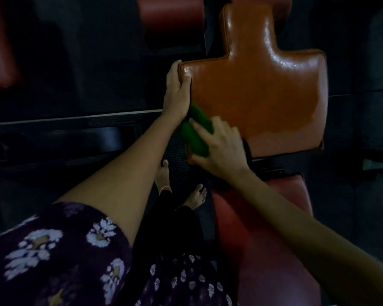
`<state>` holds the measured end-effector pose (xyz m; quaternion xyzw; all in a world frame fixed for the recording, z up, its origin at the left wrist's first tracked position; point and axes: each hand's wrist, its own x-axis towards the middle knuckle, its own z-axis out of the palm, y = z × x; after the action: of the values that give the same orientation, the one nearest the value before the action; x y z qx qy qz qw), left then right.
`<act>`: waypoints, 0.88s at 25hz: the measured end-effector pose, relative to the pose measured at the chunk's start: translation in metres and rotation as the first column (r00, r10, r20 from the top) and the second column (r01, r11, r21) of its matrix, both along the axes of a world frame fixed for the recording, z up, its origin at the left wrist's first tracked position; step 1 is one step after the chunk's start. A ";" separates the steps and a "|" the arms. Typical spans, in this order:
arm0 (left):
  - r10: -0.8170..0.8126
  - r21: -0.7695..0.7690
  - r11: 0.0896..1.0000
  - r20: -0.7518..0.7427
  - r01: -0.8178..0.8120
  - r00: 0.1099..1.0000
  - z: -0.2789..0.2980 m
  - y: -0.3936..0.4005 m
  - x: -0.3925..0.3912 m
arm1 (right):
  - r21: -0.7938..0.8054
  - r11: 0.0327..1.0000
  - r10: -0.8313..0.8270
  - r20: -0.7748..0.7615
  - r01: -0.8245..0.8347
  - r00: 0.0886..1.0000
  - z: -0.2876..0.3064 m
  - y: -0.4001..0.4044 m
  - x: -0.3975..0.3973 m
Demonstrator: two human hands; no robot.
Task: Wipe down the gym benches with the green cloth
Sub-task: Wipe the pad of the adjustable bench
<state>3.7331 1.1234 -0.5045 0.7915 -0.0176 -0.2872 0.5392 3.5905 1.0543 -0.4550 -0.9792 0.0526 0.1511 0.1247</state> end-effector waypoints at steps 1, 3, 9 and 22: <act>-0.017 0.011 1.000 0.011 0.017 1.000 0.001 -0.002 -0.002 | 0.005 0.986 0.166 -0.003 -0.166 0.986 -0.002 0.002 -0.011; -0.040 0.040 0.998 0.038 0.038 0.998 0.002 -0.003 -0.003 | -0.094 0.895 0.439 0.012 -0.437 0.898 -0.006 -0.021 -0.023; 0.009 0.114 0.993 0.130 -0.024 0.991 -0.002 -0.006 -0.010 | -0.122 0.964 -0.223 0.115 0.236 0.968 -0.006 -0.089 -0.052; -0.363 0.690 0.723 0.410 -0.024 0.837 0.008 -0.060 -0.050 | -0.021 0.726 -0.682 0.108 0.688 0.723 -0.013 -0.118 -0.072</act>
<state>3.6832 1.0638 -0.4966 0.9726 -0.1330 -0.0998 0.1625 3.5189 0.9360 -0.4683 -0.8998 0.4090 0.0471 0.1445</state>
